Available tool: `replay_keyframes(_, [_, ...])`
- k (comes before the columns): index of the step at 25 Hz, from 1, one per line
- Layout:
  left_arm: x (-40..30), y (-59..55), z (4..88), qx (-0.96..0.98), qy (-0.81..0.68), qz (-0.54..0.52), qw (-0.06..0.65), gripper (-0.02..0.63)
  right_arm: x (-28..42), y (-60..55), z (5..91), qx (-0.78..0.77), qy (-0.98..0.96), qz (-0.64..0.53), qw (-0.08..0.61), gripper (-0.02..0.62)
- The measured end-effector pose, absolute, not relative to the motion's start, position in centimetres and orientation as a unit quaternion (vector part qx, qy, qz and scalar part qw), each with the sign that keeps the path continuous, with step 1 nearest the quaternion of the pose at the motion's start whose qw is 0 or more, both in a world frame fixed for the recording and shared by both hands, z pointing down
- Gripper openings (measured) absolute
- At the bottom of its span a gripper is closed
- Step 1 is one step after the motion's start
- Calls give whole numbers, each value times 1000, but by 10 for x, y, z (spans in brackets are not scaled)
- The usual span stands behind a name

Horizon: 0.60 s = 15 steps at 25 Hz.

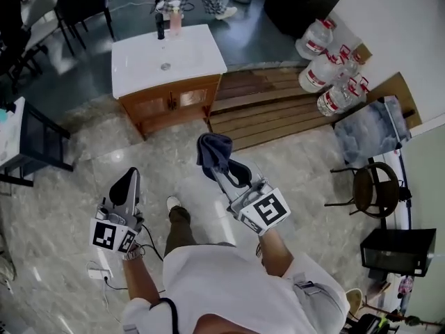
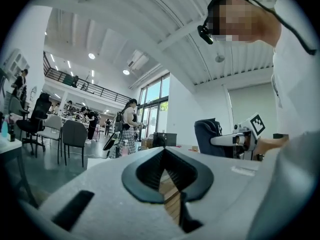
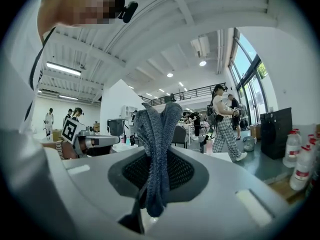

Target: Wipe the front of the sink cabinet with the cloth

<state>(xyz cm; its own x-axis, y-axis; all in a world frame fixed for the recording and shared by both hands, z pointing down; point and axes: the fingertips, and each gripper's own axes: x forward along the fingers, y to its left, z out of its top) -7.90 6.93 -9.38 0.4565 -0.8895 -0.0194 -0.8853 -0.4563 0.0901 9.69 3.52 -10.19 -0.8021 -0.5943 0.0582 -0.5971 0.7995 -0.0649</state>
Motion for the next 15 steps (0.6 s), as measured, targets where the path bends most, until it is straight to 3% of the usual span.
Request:
replay_keyframes(6, [-136, -11, -83, 864, -501, -21, 41, 0, 39, -32, -78, 327, -942, 65, 30, 67])
replay_keyframes(15, [-144, -84, -47, 858, -510, -4, 66, 0, 34, -104, -27, 322, -941, 85, 66, 67])
